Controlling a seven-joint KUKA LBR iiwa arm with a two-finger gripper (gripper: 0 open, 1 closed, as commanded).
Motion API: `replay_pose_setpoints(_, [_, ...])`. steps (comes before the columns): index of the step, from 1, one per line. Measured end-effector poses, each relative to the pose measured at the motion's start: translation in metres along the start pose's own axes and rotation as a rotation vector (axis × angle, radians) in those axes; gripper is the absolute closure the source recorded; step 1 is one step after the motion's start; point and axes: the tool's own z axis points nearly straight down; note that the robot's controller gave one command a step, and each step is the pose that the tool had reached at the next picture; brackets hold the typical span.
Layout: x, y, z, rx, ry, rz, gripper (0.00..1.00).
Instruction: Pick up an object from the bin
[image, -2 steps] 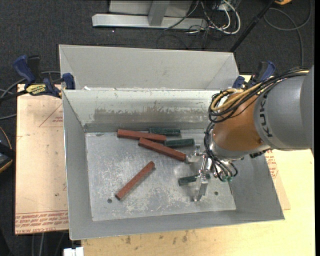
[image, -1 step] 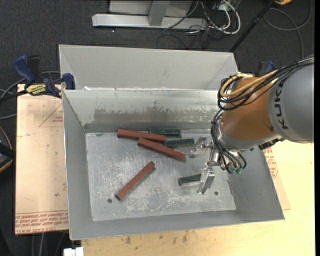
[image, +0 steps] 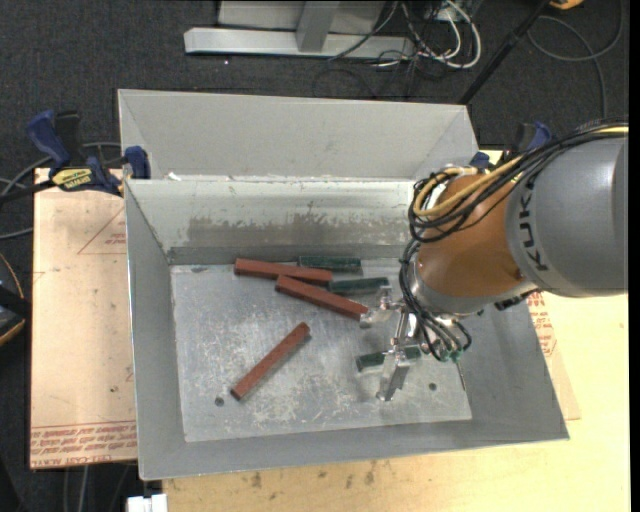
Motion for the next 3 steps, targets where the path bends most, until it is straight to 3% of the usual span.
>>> replay_pose_setpoints(1, [0.006,-0.018,0.036,-0.004,-0.013,-0.082,0.0])
replay_pose_setpoints(2, [0.002,-0.007,0.032,0.001,-0.021,0.118,1.0])
replay_pose_setpoints(3, [0.002,-0.007,0.032,0.001,-0.021,0.118,1.0])
